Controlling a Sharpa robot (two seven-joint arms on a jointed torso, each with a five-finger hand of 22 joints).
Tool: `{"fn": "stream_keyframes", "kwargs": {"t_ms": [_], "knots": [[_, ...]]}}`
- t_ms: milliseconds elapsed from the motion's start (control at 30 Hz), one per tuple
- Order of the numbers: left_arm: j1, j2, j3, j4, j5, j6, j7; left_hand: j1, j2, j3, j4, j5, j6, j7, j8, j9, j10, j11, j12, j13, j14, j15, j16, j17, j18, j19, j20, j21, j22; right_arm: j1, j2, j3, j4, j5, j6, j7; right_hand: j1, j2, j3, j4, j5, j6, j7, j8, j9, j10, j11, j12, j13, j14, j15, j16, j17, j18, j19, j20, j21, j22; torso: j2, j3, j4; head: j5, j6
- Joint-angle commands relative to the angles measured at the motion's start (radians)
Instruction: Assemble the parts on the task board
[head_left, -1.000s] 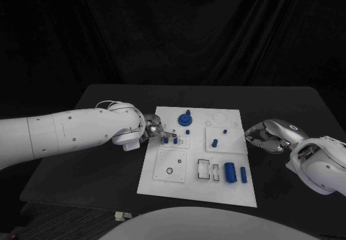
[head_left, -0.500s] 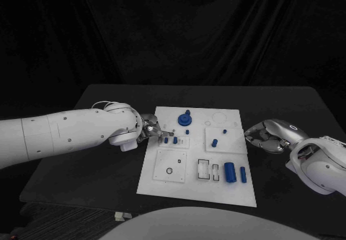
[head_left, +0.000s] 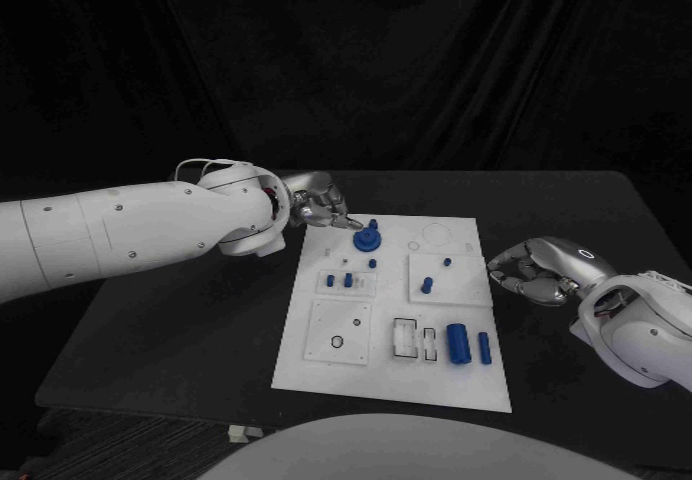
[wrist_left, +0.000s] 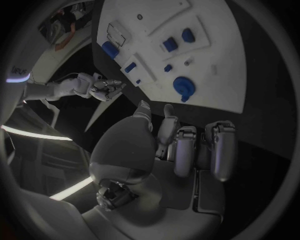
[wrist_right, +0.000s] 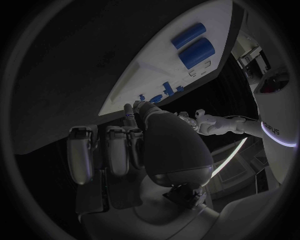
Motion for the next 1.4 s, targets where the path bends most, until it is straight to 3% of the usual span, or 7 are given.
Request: {"fn": "stream_keyframes", "kwargs": {"t_ms": [33, 100, 300, 567, 767, 1033, 1400], "knots": [[0.001, 0.029, 0.0, -0.028, -0.274, -0.111, 0.355, 0.06, -0.002, 0.014, -0.001, -0.003, -0.029, -0.005, -0.067, -0.058, -0.26, 0.014, -0.292, -0.089, 0.105, 0.001, 0.003, 0.263, -0.012, 0.007, 0.005, 0.0, 0.229, -0.002, -0.006, 0.0, 0.008, -0.002, -0.031, -0.003, 0.005, -0.005, 0.008, 0.0, 0.003, 0.008, -0.001, -0.005, -0.001, 0.104, 0.006, 0.003, 0.263, 0.102, 0.007, 0.0, 0.256, -0.014, 0.098, 0.006, -0.004, 0.261, 0.008, -0.003, -0.0025, -0.005, 0.0], [-0.003, 0.048, 0.0, -0.047, -0.326, -0.133, 0.414, 0.112, -0.006, 0.028, -0.002, -0.004, 0.003, -0.008, -0.101, -0.118, -0.383, -0.003, -0.458, -0.194, 0.096, -0.004, -0.002, 0.252, -0.018, 0.029, 0.008, 0.022, 0.236, -0.002, -0.009, 0.001, 0.013, -0.002, -0.037, 0.002, 0.005, -0.005, 0.008, 0.0, 0.004, 0.008, -0.001, -0.005, -0.001, 0.104, 0.006, 0.003, 0.263, 0.102, 0.007, 0.0, 0.256, -0.014, 0.098, 0.006, -0.004, 0.261, 0.012, -0.0048, -0.0063, -0.008, 0.0], [-0.018, 0.085, 0.0, -0.084, -0.394, -0.18, 0.484, 0.185, -0.02, 0.074, 0.006, 0.01, 0.021, -0.007, -0.182, -0.253, -0.408, 0.008, -0.708, -0.464, 0.062, -0.005, -0.023, 0.196, -0.021, 0.044, 0.009, 0.036, 0.241, -0.002, -0.022, 0.001, 0.023, -0.002, -0.046, 0.008, 0.005, -0.005, 0.01, -0.001, 0.006, 0.012, -0.002, -0.003, -0.001, 0.104, 0.006, 0.003, 0.263, 0.103, 0.007, 0.0, 0.258, -0.014, 0.099, 0.006, -0.003, 0.261, 0.026, -0.009, -0.0128, -0.016, 0.0], [-0.038, 0.11, 0.0, -0.107, -0.433, -0.155, 0.471, 0.221, -0.06, 0.14, 0.014, 0.042, 0.011, -0.004, -0.192, -0.597, -0.315, 0.012, -0.849, -0.726, 0.064, -0.008, -0.026, 0.184, -0.028, 0.073, 0.009, 0.062, 0.251, -0.002, -0.026, 0.001, 0.03, 0.009, -0.071, 0.035, 0.006, -0.005, 0.013, -0.004, 0.013, 0.018, -0.002, 0.0, 0.0, 0.104, 0.005, 0.003, 0.263, 0.103, 0.007, 0.001, 0.259, -0.014, 0.099, 0.006, -0.002, 0.262, 0.034, -0.0053, -0.0116, -0.005, 0.0], [-0.057, 0.12, 0.0, -0.114, -0.475, -0.096, 0.434, 0.213, -0.072, 0.15, 0.015, 0.038, 0.047, -0.007, -0.191, -0.66, -0.295, 0.007, -0.887, -0.786, 0.066, -0.012, -0.026, 0.181, -0.029, 0.076, 0.006, 0.063, 0.252, -0.002, -0.032, 0.001, 0.055, 0.021, -0.105, 0.071, 0.007, -0.006, 0.021, -0.011, 0.035, 0.027, -0.002, 0.003, 0.0, 0.104, 0.006, 0.003, 0.263, 0.103, 0.007, 0.002, 0.261, -0.015, 0.101, 0.006, 0.0, 0.263, 0.037, -0.0057, -0.0136, -0.003, 0.0], [-0.076, 0.128, 0.0, -0.132, -0.487, -0.062, 0.394, 0.222, -0.099, 0.207, -0.001, 0.153, 0.026, -0.002, -0.195, -0.776, -0.273, 0.014, -0.967, -0.895, 0.062, -0.009, -0.031, 0.168, -0.028, 0.072, 0.006, 0.058, 0.25, -0.002, -0.044, 0.001, 0.08, 0.025, -0.125, 0.087, 0.006, -0.008, 0.022, -0.011, 0.04, 0.027, -0.001, 0.002, 0.0, 0.104, 0.006, 0.003, 0.263, 0.103, 0.007, 0.001, 0.261, -0.015, 0.101, 0.006, 0.0, 0.262, 0.036, -0.0059, -0.0109, -0.004, 0.0], [-0.088, 0.135, 0.0, -0.145, -0.489, -0.045, 0.367, 0.216, -0.113, 0.229, -0.01, 0.147, 0.04, -0.008, -0.189, -0.814, -0.271, 0.01, -0.992, -0.93, 0.051, -0.01, -0.039, 0.147, -0.023, 0.058, 0.005, 0.044, 0.245, -0.001, -0.079, 0.001, 0.117, 0.025, -0.206, 0.131, -0.011, -0.034, 0.016, -0.009, -0.04, -0.006, -0.01, -0.014, -0.012, 0.104, 0.001, 0.003, 0.263, 0.103, 0.003, 0.002, 0.261, -0.015, 0.101, 0.004, 0.0, 0.263, 0.035, -0.0045, -0.0122, 0.002, 0.0]]}}
